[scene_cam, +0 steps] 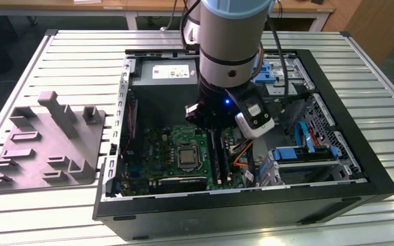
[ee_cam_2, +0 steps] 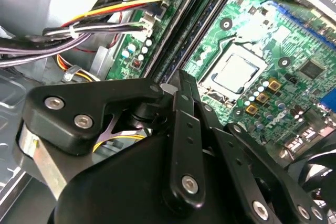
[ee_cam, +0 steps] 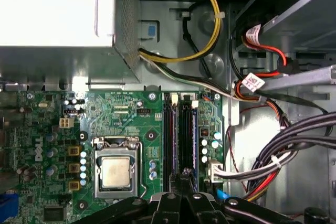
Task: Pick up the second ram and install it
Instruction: 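Press down the second ram until it locks into place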
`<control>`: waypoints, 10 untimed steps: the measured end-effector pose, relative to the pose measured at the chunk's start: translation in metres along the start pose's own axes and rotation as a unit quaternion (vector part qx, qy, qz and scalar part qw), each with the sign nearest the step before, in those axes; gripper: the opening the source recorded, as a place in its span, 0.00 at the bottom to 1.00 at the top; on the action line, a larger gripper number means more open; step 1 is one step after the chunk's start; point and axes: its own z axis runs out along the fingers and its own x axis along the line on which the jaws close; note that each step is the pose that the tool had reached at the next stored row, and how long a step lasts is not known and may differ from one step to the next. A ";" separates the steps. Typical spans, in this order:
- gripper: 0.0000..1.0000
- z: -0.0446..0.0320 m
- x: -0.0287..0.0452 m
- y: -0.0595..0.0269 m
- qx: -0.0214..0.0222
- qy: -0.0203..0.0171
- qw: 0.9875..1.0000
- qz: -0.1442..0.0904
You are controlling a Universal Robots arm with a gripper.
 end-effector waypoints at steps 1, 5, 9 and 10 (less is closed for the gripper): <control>0.10 0.0002 0.0000 0.0023 0.000 0.000 1.000 0.000; 0.10 0.0011 0.0003 0.0143 0.000 0.000 1.000 0.000; 0.10 0.0053 0.0007 0.0276 0.000 0.000 1.000 0.000; 0.10 0.0073 0.0009 0.0299 0.000 0.000 1.000 0.000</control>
